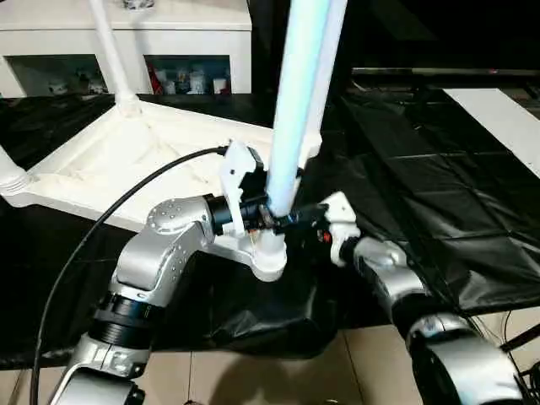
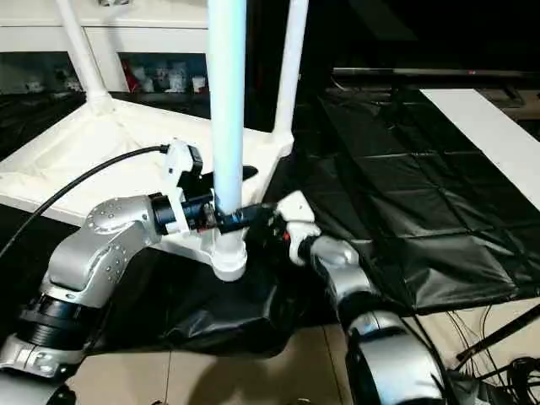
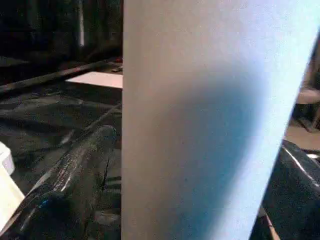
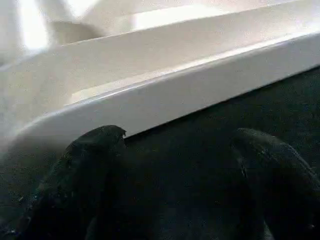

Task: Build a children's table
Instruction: Rotate table base

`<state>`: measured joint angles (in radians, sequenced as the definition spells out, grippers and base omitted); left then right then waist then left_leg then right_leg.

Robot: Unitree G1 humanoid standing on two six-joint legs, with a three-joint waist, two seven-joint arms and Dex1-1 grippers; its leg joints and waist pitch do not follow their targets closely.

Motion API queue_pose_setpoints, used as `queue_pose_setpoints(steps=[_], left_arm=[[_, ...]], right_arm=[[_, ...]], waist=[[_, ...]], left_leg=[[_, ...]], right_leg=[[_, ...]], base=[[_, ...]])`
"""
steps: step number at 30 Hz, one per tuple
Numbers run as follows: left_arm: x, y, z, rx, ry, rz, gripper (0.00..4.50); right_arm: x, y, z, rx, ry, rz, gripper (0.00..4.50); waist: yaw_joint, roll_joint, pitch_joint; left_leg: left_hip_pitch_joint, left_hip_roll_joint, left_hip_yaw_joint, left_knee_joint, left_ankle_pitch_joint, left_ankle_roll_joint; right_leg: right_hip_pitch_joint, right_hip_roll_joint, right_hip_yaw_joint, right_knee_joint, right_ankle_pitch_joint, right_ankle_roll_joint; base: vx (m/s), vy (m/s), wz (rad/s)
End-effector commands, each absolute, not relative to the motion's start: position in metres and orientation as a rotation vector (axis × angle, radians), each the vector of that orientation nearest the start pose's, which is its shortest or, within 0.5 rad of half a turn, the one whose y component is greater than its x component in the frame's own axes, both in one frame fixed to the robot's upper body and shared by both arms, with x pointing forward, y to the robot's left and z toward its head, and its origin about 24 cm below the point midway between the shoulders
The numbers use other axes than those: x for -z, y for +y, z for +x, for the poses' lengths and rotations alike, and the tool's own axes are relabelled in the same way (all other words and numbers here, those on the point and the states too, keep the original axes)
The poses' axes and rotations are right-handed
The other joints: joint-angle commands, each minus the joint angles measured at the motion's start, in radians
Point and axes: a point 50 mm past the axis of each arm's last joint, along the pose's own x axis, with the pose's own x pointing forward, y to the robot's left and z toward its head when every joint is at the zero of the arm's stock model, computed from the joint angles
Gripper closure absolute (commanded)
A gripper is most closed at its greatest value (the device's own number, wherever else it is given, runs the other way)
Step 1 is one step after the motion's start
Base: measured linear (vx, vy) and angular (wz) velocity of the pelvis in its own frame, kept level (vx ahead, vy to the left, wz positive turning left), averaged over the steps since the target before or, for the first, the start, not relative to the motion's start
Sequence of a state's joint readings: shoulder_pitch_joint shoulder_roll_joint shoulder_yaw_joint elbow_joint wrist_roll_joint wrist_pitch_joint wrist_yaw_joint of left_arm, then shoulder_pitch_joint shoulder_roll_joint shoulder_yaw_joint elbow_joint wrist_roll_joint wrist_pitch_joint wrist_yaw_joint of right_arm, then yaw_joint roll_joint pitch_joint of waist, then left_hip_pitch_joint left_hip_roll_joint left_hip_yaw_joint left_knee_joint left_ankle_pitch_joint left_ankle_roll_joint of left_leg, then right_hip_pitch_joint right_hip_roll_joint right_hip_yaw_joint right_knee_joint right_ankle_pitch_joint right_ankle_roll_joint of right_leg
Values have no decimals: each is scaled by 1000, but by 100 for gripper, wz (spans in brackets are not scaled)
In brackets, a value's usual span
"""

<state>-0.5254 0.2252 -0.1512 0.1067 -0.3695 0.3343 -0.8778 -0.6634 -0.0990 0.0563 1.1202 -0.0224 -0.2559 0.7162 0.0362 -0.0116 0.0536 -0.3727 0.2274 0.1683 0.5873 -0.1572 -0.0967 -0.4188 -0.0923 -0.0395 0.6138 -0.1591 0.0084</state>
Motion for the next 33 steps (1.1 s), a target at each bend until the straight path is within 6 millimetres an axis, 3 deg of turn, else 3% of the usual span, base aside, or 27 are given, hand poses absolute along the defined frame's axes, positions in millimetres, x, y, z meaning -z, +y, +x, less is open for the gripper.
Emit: queue_pose_setpoints(steps=[1, 7, 11, 14, 15, 17, 19, 22, 26, 30, 33], left_arm=[[-141, 62, 307, 1240, -74, -24, 7], [-142, 47, 306, 1269, -94, -23, 7], [-142, 43, 312, 1246, -107, 16, 7], [-135, 56, 319, 1227, -71, 122, 7], [-131, 68, 313, 1329, -11, 136, 7], [-131, 72, 309, 1376, 10, 128, 7], [-130, 81, 304, 1451, 55, 137, 7], [-127, 96, 303, 1505, 133, 158, 7], [-122, 111, 307, 1532, 226, 219, 7], [-121, 120, 312, 1526, 270, 276, 7], [-119, 125, 317, 1506, 319, 360, 7]], right_arm=[[-14, -67, 323, -1063, 210, -122, 29], [-15, -71, 324, -1040, 202, -131, 29], [-18, -82, 331, -951, 189, -163, 29], [-24, -98, 337, -890, 173, -150, 29], [-29, -109, 340, -883, 156, -151, 29], [-30, -113, 340, -881, 152, -152, 29], [-33, -123, 341, -867, 145, -165, 29], [-37, -136, 343, -853, 131, -176, 29], [-41, -146, 342, -860, 121, -203, 29], [-43, -153, 340, -869, 115, -226, 29], [-43, -158, 338, -881, 117, -247, 29]], waist=[[12, 3, -67], [15, 9, -65], [19, 14, -64], [20, 12, -65], [21, 16, -64], [22, 14, -66], [23, 21, -67], [28, 23, -69], [34, 35, -72], [36, 38, -70], [37, 39, -68]], left_leg=[[6, -11, 14, -71, -354, 28], [12, -11, 14, -73, -380, 18], [8, -12, 11, -76, -394, 10], [13, -13, 10, -76, -415, 9], [9, -14, 10, -77, -409, 10], [9, -14, 10, -77, -404, 10], [12, -11, 14, -74, -370, 12], [9, -12, 16, -72, -328, 20], [10, -14, 19, -68, -293, 26], [10, -15, 19, -68, -294, 23], [14, -14, 20, -70, -339, 14]], right_leg=[[52, -20, 14, -72, -276, -231], [45, -19, 14, -79, -306, -231], [47, -20, 12, -82, -336, -213], [43, -19, 12, -87, -358, -199], [46, -20, 12, -83, -354, -202], [47, -20, 12, -82, -349, -204], [45, -18, 14, -74, -273, -242], [52, -14, 14, -65, -211, -261], [55, -12, 12, -59, -141, -282], [58, -14, 12, -59, -139, -284], [55, -16, 13, -67, -212, -270]], base=[[0, 0, 0], [0, 0, 0], [0, 0, 0], [0, 0, 0], [0, 0, 0], [0, 0, 0], [0, 0, 0], [0, 0, 0], [0, 0, 0], [0, 0, 0], [0, 0, 0]])
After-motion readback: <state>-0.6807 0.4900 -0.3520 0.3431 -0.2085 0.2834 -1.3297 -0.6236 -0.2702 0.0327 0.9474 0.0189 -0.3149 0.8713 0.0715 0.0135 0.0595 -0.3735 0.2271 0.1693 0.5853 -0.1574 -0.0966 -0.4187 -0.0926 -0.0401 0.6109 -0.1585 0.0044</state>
